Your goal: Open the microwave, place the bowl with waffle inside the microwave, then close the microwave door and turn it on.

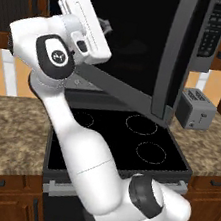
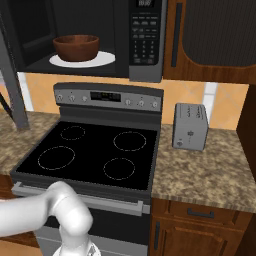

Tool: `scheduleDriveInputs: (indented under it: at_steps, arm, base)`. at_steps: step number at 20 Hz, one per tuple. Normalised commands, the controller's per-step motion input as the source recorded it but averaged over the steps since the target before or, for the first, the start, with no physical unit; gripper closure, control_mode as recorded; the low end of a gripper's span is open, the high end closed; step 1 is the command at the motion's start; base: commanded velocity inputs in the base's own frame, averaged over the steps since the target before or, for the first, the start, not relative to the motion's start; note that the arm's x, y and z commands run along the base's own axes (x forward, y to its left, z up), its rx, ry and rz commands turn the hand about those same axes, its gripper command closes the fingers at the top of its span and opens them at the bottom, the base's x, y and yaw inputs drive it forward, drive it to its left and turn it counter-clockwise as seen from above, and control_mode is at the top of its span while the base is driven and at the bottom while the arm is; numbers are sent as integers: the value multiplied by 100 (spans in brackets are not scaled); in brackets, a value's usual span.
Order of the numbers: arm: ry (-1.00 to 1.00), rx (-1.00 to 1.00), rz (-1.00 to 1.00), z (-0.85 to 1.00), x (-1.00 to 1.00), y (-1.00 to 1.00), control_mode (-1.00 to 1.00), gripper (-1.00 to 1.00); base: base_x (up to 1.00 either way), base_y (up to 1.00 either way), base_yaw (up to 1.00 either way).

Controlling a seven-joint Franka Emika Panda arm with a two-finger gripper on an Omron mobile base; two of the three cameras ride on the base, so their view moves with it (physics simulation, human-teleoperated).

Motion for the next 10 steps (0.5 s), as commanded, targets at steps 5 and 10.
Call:
scheduleDriveInputs:
  at_steps: [5, 10]
  arm:
    - [7, 26, 33, 0, 100, -82, -100, 100]
    - [4, 26, 34, -1, 100, -71, -100, 100]
  base:
    - [0, 0, 0]
    - [0, 0, 0]
